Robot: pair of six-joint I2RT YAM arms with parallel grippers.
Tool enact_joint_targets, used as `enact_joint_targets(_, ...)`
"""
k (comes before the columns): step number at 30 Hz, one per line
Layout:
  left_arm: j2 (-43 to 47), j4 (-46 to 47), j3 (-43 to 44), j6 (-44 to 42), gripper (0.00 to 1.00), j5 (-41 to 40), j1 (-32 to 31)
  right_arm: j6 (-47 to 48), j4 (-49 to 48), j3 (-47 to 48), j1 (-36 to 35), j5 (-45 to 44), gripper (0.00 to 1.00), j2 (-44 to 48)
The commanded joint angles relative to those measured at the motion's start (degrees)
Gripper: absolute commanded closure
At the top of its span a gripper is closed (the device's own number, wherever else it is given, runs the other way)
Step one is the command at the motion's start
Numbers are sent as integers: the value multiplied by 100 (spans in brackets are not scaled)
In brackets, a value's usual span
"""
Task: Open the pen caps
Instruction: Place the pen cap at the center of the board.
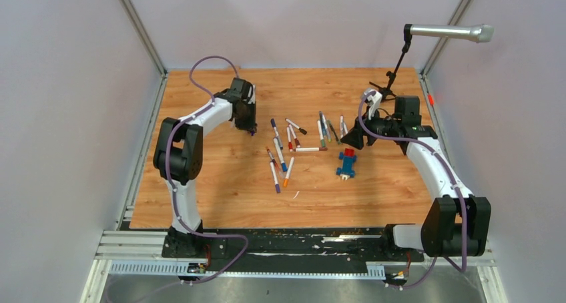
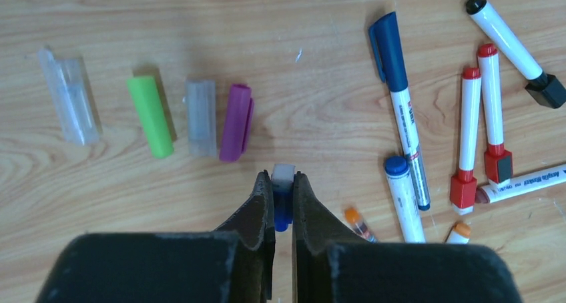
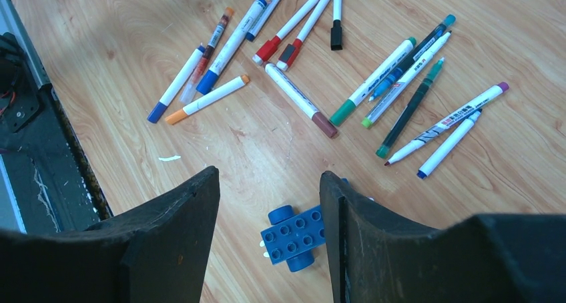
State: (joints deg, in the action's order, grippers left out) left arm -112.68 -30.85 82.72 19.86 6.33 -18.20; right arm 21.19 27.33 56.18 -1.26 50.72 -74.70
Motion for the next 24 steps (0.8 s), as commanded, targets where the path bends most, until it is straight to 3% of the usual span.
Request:
enact_joint_targets(1, -301, -273, 438, -200, 89, -150, -119, 149, -197, 7, 57, 287, 43, 21)
enact_joint_targets(15, -601, -615, 835, -307, 64, -415, -189, 142, -162, 3, 251, 419, 43, 8)
enact_joint_targets(24, 409, -426, 252, -303, 62, -265, -203, 160, -175, -55, 335, 502, 43, 98)
